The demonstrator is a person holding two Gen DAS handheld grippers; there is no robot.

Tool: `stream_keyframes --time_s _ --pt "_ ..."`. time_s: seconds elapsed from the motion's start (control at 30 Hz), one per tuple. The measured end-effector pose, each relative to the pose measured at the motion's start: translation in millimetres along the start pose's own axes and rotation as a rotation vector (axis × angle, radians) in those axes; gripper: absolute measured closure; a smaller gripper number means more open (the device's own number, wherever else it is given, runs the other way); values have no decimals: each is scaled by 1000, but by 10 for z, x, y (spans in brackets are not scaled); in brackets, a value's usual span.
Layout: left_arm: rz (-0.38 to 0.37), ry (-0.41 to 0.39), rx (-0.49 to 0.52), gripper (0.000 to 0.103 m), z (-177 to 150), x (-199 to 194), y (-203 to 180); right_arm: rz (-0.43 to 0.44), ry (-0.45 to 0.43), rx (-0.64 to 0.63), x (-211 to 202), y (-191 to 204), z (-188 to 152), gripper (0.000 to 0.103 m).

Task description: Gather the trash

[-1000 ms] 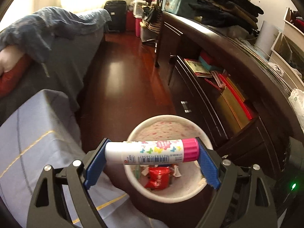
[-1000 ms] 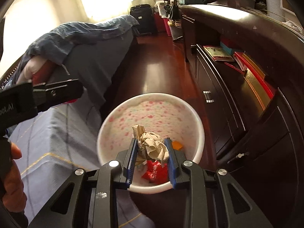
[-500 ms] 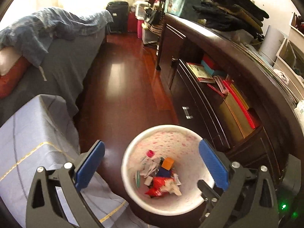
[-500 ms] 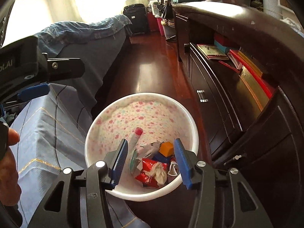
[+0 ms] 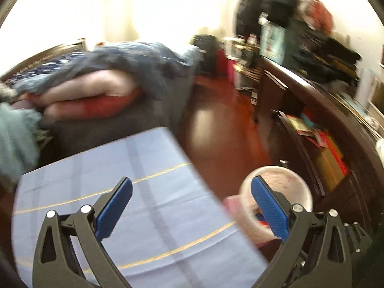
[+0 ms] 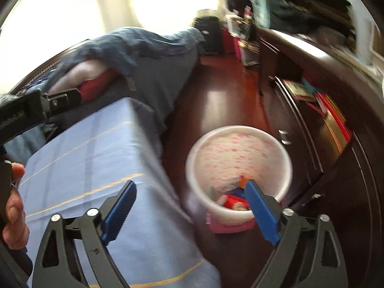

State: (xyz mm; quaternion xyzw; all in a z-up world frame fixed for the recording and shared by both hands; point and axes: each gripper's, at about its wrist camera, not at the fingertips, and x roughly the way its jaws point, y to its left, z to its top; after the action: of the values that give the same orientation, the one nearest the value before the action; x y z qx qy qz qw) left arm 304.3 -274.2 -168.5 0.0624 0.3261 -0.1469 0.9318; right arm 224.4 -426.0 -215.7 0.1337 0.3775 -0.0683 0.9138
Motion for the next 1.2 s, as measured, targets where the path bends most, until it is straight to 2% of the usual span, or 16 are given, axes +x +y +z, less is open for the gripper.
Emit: stream_keyframes --time_s 0.2,0.37,0.5,0.67,0.8,0.93,1.2 --pt "159 -66 -115 4 -247 -856 778 91 -47 -111 -418 734 -112 4" --pt "251 -135 -170 4 -440 -1580 1183 136 -112 -211 -868 1282 -209 4" --pt "377 -204 -185 4 -628 -2226 1399 177 -202 -263 -1297 1585 -239 4" --pt "398 -274 -253 4 -767 -2819 1562 229 -274 -314 -1743 1878 -321 4" --pt "445 -330 -289 3 -896 -3233 1652 204 -330 -337 -1974 1979 -399 4" --pt "466 -367 -296 3 -983 -3495 1666 170 -367 -336 -2103 2027 -432 4" --pt "435 -419 -326 3 -1072 -3802 1726 131 -404 -328 -2309 2092 -522 4"
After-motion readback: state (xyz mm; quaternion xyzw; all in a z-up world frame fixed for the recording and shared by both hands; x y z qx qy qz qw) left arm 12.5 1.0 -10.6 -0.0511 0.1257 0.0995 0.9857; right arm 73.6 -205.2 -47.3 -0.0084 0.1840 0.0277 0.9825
